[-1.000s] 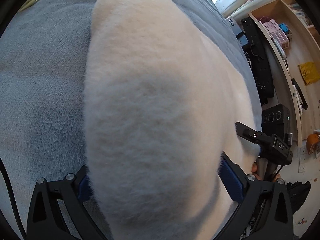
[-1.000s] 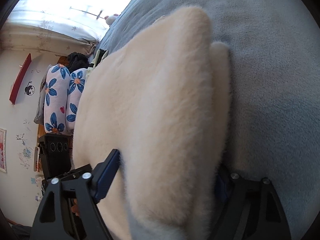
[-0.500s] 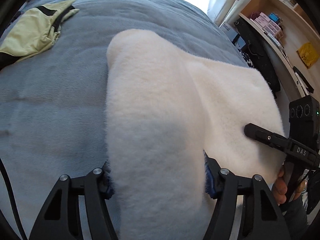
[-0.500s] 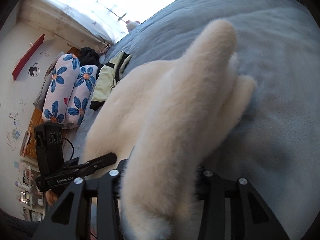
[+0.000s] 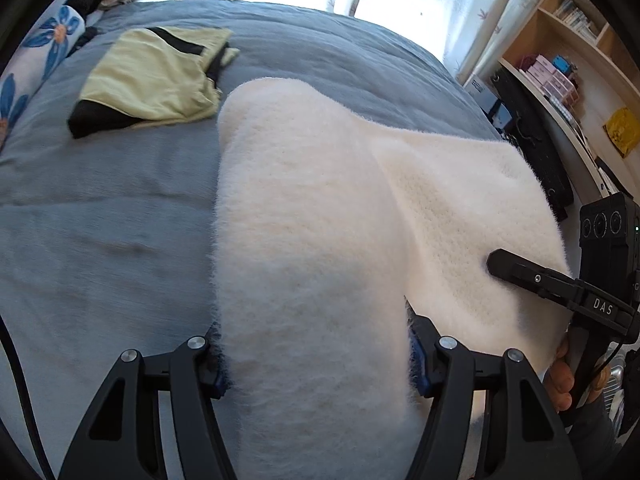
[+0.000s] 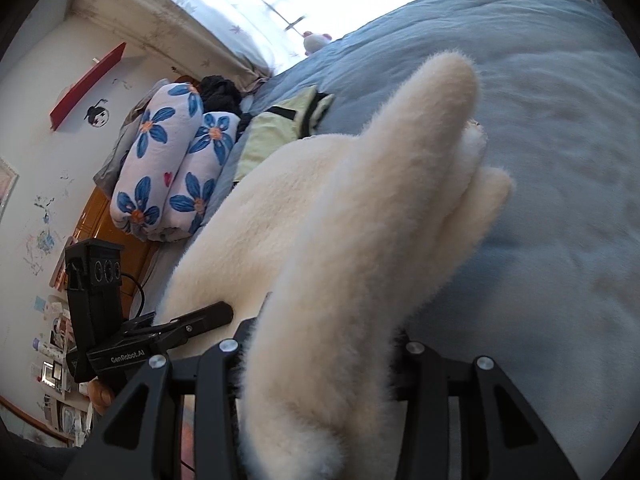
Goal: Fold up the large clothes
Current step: 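Lift the cardigan with both tools and lay it on the yellow-black clothes pile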
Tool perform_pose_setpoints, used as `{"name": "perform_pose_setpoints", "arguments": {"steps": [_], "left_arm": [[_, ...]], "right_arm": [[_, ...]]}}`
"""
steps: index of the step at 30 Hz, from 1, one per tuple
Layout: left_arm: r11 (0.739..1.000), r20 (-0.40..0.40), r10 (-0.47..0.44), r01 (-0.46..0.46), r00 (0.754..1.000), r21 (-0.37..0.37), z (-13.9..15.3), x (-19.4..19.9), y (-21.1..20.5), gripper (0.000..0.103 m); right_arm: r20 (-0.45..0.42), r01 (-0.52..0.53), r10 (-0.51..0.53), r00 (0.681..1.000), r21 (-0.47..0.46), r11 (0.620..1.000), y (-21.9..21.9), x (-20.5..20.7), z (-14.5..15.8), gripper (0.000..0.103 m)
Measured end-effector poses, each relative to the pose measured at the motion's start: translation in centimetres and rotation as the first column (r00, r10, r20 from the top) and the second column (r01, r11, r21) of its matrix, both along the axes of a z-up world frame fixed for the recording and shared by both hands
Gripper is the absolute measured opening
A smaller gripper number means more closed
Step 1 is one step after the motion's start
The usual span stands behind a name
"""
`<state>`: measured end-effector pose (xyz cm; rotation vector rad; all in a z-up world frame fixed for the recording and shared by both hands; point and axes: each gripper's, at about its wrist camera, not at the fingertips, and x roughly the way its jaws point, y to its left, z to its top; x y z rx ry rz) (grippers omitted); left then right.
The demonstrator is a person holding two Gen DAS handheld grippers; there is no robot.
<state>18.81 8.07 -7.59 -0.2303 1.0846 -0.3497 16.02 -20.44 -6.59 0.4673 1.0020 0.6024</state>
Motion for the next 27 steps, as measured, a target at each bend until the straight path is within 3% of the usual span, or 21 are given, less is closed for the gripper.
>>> {"name": "perform_pose_setpoints", "arguments": {"steps": [6, 10, 17, 22, 25, 27], "left_arm": [[0.998, 0.066, 0.041, -0.044, 0.997, 0.043, 3.0, 2.5, 8.0, 0.064], [0.995, 0.133, 0.05, -0.061, 0.99, 0.08, 5.2, 6.5, 13.1, 0.064], [0.989, 0.244, 0.055, -0.086, 0.968, 0.119, 6.9, 19.1, 21.3, 0.064], [0.988, 0.277, 0.058, -0.095, 0.959, 0.122, 4.5, 30.0, 26.0, 0.064], [0.989, 0.24, 0.078, -0.106, 0.968, 0.104, 0.4, 35.9, 29.2, 0.064], [0.987, 0.171, 0.107, -0.125, 0.979, 0.1, -3.7, 38.1, 30.5, 0.067]], "right_arm": [[0.061, -0.056, 0.054, 0.997, 0.033, 0.998, 6.5, 3.8, 2.3, 0.041], [0.109, -0.081, 0.074, 0.991, 0.054, 0.995, 11.4, 8.9, 3.9, 0.041], [0.191, -0.083, 0.066, 0.979, 0.078, 0.994, 19.3, 21.2, 4.8, 0.041], [0.211, -0.054, 0.034, 0.977, 0.091, 0.994, 24.3, 30.6, 2.4, 0.041], [0.18, -0.028, 0.009, 0.984, 0.1, 0.995, 26.8, 35.6, -1.9, 0.041], [0.123, -0.007, 0.001, 0.992, 0.052, 0.999, 28.3, 38.0, -5.9, 0.041]]}}
